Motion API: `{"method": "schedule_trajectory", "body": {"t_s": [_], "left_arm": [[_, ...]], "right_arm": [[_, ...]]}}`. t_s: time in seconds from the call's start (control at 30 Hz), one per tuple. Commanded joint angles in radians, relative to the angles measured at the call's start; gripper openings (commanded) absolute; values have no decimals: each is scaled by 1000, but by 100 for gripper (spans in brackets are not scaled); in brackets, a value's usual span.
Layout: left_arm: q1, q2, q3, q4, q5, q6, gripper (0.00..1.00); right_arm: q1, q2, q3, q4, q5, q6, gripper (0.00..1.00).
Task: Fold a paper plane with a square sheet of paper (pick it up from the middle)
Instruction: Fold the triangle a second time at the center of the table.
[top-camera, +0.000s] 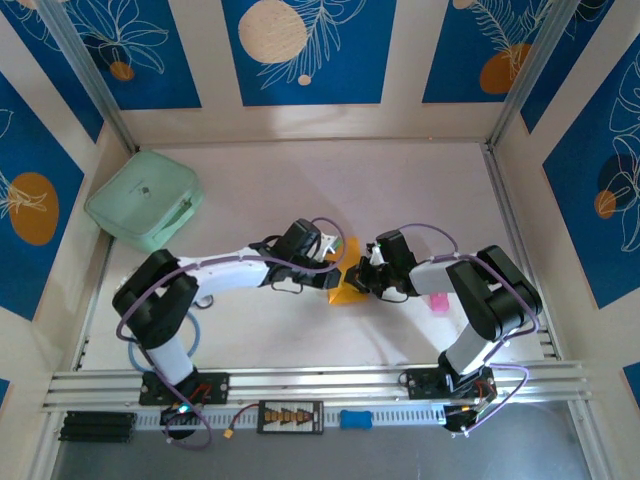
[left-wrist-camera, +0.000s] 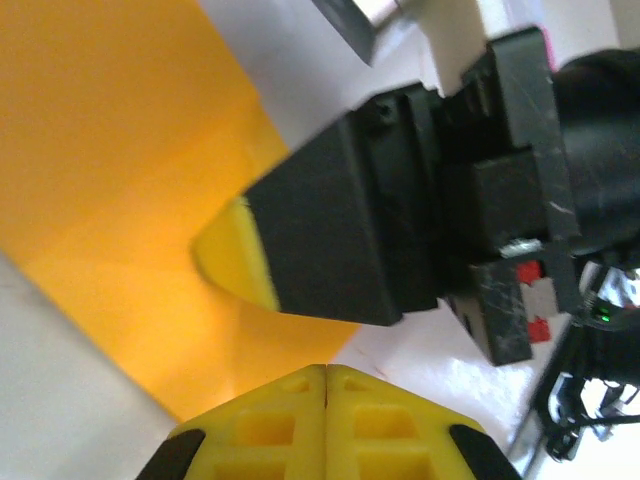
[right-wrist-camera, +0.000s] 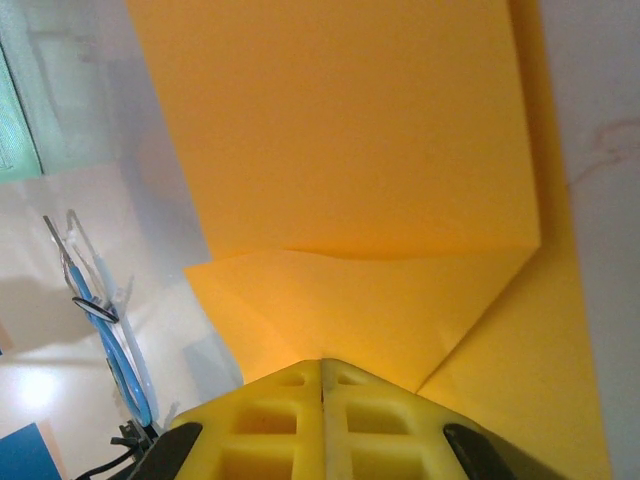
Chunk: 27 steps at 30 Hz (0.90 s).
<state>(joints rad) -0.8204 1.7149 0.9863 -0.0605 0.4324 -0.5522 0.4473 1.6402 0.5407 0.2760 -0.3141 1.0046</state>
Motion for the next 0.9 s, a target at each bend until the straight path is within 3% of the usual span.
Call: {"method": "schedule_trajectory", "body": {"t_s": [0.0,0.2,0.87], "left_arm": [[-10,47,20,13,102,-21,2],[-11,113,37,7,139,-22,3],[-10,161,13,27,98,-28,4]], "right_arm": [[6,26,-15,-124,70,16,0],[5,26,-15,-130,75,16,0],[6,26,-16,-136,73,11,0]]}}
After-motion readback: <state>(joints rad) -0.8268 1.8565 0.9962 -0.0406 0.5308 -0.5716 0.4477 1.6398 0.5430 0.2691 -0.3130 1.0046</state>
